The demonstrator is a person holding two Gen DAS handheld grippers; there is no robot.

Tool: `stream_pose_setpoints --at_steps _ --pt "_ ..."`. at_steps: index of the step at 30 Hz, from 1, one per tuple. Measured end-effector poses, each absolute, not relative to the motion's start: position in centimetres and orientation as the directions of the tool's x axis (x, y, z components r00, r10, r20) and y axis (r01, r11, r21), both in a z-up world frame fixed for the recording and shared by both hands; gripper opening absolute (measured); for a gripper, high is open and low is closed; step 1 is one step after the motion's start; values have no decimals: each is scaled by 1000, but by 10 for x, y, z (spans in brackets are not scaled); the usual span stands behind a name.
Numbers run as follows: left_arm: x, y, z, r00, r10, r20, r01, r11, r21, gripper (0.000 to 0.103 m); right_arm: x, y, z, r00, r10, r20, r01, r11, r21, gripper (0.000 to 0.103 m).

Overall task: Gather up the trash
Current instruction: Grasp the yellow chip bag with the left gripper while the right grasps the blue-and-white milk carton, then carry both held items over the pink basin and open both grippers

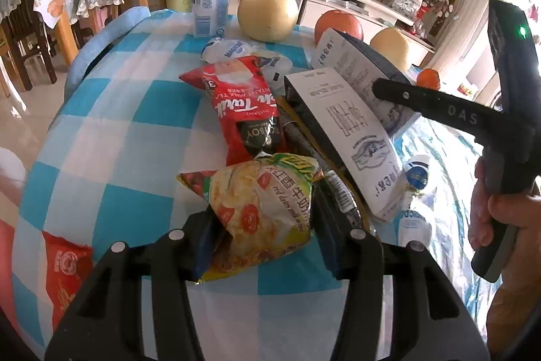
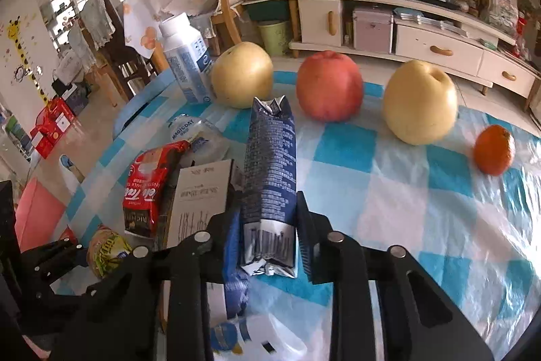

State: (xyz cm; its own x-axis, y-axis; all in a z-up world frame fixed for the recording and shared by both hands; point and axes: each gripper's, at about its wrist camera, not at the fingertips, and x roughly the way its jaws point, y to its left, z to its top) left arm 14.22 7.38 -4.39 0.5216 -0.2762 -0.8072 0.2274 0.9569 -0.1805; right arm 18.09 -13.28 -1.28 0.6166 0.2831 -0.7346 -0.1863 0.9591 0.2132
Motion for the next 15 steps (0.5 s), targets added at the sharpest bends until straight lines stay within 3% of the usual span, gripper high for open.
stream_pose_setpoints --at_steps 15 --pt "115 86 -18 556 -353 -752 268 933 -240 52 112 -166 25 683 308 -663 -100 938 333 30"
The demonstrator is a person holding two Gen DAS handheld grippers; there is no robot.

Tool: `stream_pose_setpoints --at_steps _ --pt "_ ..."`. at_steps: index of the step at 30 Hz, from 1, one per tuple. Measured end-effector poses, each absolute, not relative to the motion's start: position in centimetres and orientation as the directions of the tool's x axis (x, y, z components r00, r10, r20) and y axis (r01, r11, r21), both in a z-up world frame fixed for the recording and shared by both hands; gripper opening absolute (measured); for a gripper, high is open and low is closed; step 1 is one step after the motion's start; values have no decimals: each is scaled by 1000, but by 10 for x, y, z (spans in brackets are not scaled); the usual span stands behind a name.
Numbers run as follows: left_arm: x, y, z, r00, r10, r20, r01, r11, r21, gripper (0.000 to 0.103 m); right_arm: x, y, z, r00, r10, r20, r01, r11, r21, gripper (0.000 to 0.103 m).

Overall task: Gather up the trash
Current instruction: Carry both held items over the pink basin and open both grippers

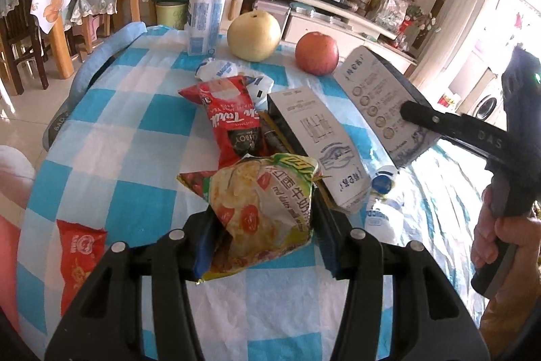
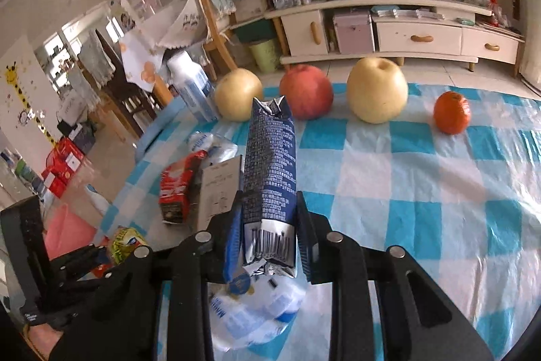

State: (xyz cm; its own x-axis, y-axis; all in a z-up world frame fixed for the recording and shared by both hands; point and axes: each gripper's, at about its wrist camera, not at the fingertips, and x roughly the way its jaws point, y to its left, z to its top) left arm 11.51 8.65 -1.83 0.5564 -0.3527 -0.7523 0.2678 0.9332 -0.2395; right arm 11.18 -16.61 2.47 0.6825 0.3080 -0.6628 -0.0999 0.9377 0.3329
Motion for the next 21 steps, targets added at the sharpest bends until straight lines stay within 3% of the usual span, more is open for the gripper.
stream_pose_setpoints --at_steps 13,21 --pt "89 120 17 618 -380 -688 280 924 -259 52 49 -149 55 708 419 -569 -105 858 502 30" --pt "76 162 37 666 -361 -653 224 931 -286 52 28 -85 76 666 531 -524 -208 806 554 30"
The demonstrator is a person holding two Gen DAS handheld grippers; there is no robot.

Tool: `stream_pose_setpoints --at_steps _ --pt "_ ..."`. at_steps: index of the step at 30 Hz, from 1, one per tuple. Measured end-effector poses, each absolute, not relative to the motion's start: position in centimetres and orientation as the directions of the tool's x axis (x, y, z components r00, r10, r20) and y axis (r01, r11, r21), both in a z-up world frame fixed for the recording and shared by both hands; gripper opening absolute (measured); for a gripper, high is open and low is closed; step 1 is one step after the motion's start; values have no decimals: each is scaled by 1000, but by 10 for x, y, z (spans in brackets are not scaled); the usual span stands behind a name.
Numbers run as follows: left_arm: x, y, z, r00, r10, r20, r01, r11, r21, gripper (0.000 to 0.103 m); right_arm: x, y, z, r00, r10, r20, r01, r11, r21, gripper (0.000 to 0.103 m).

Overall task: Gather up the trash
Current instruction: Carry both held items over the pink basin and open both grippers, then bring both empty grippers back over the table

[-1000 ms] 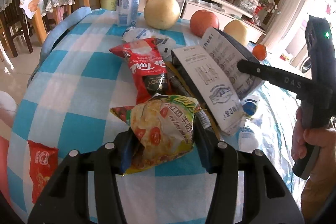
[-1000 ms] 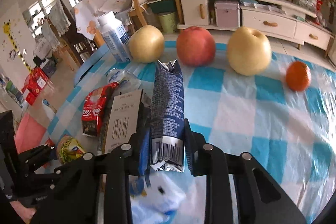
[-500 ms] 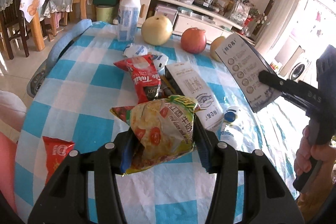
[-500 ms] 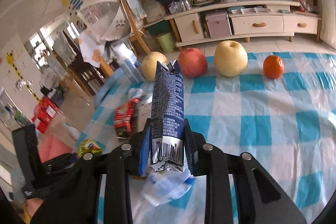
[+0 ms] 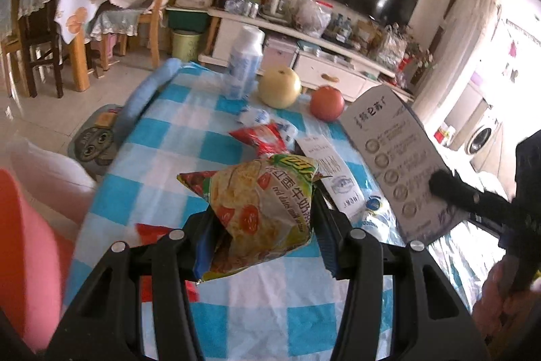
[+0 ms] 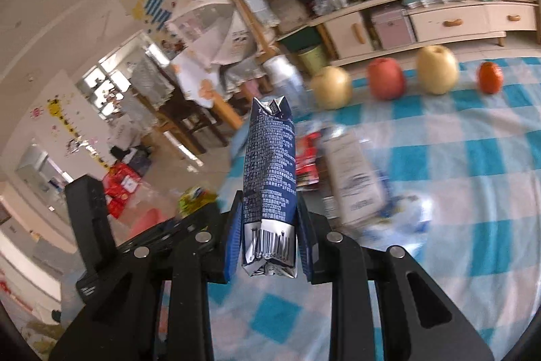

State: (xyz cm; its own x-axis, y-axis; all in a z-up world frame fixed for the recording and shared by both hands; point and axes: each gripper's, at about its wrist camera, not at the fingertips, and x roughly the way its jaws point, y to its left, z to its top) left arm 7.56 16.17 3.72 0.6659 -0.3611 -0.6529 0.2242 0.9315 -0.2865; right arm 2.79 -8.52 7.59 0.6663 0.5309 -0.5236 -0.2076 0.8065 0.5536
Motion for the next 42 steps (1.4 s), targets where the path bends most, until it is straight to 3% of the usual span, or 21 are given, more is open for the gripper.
stream_pose_setpoints --at_steps 6,15,24,25,27,30,34,36,42 --pt "63 211 56 718 -322 -617 155 938 -309 52 23 -9 91 606 624 -494 -314 758 571 30" --pt "47 327 68 773 -85 -629 -116 955 -272 52 28 114 98 495 722 -484 -438 688 578 30" --pt "40 439 40 673 118 -731 -424 871 -249 54 42 240 66 346 749 -565 -502 656 563 33" --pt "41 445 36 656 131 -744 -445 863 -241 57 44 248 61 339 735 -587 -499 669 550 35" --pt "43 455 33 623 182 -761 -498 842 -207 70 44 259 50 335 706 -624 -485 697 528 53" --pt "41 459 37 620 259 -741 -538 828 -161 85 34 250 51 392 682 -617 -489 723 489 66" --pt "44 452 41 647 277 -710 -511 849 -134 86 23 230 55 477 623 -620 -482 775 408 76" --pt "43 443 44 666 282 -690 -492 862 -123 86 19 218 56 497 607 -620 -464 790 401 86" --pt "35 406 59 770 287 -571 -427 896 -125 90 4 186 50 528 556 -642 -430 827 362 89"
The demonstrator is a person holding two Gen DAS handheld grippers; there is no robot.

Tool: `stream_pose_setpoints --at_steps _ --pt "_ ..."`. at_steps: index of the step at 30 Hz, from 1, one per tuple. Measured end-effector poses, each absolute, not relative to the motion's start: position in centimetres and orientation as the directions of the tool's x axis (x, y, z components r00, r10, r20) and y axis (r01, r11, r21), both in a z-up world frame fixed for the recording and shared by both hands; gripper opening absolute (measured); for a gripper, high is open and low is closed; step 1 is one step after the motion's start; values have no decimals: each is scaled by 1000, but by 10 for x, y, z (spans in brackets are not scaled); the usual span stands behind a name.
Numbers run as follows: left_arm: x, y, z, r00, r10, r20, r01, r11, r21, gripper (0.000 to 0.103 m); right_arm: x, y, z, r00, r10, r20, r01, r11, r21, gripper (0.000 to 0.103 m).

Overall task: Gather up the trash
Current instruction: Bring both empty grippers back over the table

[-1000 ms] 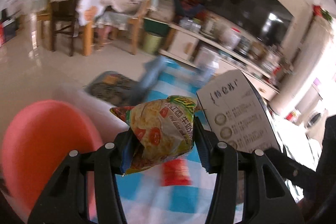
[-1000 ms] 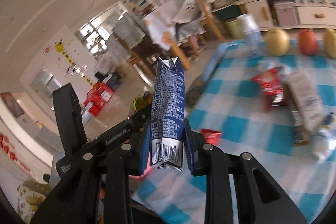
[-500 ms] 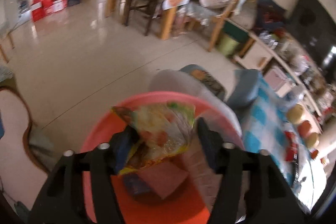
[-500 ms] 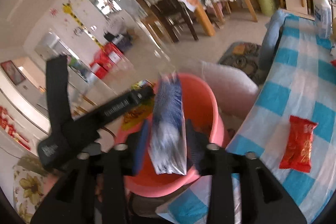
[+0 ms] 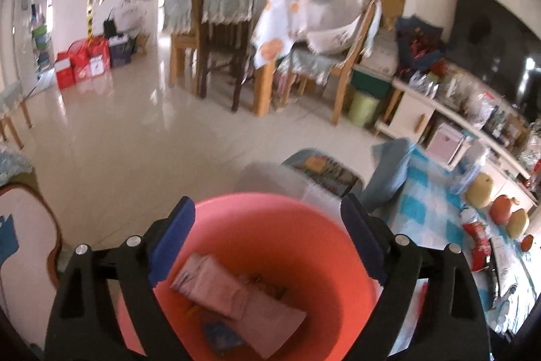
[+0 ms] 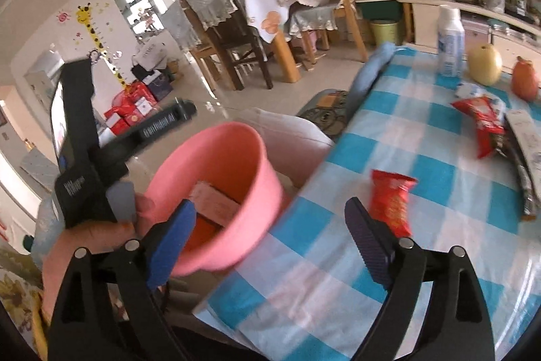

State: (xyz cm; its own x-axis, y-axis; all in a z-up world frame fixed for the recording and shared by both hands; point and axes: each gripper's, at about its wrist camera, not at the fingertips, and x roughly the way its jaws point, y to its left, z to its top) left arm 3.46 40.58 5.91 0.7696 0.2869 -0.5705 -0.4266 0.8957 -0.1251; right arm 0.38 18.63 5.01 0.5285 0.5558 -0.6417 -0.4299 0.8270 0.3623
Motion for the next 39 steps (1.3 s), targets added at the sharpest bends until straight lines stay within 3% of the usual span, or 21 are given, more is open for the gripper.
stream_pose_setpoints --at_steps 9,14,22,39 --pt "37 368 68 862 189 -471 -312 929 -198 93 -22 148 40 556 505 -660 -404 858 316 89" --pt "40 340 69 878 177 -444 -264 954 -140 93 -33 130 38 562 493 -664 -388 866 315 89" --pt "51 288 64 850 148 -506 -160 987 18 95 -42 106 41 591 471 -656 -357 881 311 93" --pt "54 241 49 811 43 -583 -40 999 19 96 -49 45 52 646 438 -625 -285 898 335 94"
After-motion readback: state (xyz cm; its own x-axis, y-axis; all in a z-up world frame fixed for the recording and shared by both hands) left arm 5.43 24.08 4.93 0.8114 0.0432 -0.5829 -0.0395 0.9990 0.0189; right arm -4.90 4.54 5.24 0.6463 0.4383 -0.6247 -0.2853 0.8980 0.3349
